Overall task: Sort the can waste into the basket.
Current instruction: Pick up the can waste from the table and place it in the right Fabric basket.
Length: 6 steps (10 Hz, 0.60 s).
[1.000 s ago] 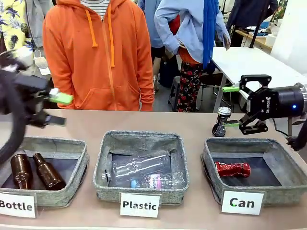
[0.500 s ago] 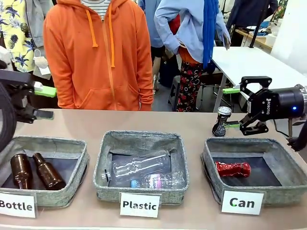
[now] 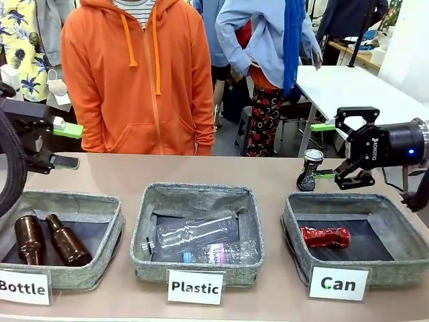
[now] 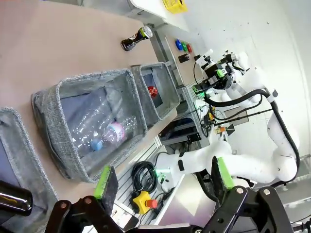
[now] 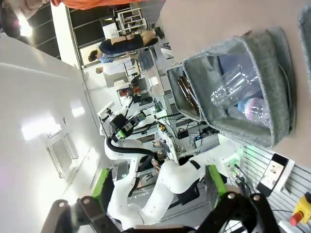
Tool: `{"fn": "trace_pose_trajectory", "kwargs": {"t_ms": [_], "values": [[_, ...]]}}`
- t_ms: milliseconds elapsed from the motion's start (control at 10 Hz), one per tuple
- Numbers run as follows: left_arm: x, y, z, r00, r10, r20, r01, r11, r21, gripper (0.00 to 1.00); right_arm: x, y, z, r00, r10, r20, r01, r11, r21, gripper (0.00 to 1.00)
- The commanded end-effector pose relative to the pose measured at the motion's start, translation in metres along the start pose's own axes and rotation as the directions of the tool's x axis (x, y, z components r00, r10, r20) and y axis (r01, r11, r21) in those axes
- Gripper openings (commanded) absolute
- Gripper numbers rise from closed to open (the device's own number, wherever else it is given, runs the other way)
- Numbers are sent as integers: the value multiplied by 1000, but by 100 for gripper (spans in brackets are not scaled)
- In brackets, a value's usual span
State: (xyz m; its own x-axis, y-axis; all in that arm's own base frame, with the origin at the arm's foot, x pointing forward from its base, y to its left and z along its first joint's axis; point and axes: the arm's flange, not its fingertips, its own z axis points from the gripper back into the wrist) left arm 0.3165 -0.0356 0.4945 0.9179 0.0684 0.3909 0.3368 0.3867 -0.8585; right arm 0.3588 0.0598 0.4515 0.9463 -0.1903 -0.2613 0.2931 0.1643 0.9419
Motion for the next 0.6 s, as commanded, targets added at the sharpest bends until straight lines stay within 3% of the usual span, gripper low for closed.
{"fn": "trace_pose_trajectory", "kwargs": {"t_ms": [0,100,200,500], "values": [[-4,-2,2,1000,10,3,-10,1000,-18,100,-2,3,-1,1000,-15,-2,15,1000,6,100],[-4,-2,2,1000,10,3,-10,1000,-18,100,0,0,0,1000,0,0,0,1000,0,100],[-4,-2,2,1000,10,3,-10,1000,-18,100,14,5,15,970,238,44,-232,967,-106,100],[-4,-2,2,1000,10,3,-10,1000,-18,100,101,-17,101,830,541,135,-504,832,-233,100]]}}
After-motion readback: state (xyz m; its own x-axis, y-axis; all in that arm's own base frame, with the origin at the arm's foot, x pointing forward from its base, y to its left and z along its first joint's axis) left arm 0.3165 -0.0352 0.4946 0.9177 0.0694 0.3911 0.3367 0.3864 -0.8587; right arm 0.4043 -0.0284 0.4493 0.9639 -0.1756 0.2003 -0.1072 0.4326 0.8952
